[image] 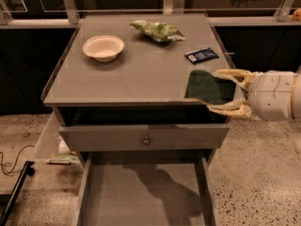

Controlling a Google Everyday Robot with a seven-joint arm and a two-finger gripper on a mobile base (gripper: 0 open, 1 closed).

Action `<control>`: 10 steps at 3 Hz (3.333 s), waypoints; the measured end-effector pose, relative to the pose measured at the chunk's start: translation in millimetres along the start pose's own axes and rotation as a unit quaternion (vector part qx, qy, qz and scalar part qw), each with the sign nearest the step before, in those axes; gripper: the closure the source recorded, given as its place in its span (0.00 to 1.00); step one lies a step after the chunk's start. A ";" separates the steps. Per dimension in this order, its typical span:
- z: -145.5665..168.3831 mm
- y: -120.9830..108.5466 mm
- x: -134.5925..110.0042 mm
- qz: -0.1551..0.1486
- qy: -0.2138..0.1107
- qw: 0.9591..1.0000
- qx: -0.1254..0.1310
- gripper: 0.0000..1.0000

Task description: Pick sponge from middle drawer and place on counter

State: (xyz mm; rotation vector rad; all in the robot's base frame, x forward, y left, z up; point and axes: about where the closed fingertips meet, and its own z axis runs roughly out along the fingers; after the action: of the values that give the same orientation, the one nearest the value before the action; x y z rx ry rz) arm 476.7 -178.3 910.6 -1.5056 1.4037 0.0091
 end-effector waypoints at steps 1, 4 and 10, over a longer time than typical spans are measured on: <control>26.8 -25.0 15.1 0.010 -0.004 1.000 -0.009 1.00; 141.0 -87.8 28.7 0.066 -0.059 0.993 -0.080 1.00; 187.1 -101.0 45.5 0.158 -0.042 0.983 -0.089 0.34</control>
Offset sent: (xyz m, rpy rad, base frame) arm 0.1620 0.0299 -0.0258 0.0691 0.1349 0.0574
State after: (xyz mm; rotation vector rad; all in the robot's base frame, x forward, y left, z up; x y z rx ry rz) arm 677.3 -111.5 860.1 -1.3933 1.5929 0.3995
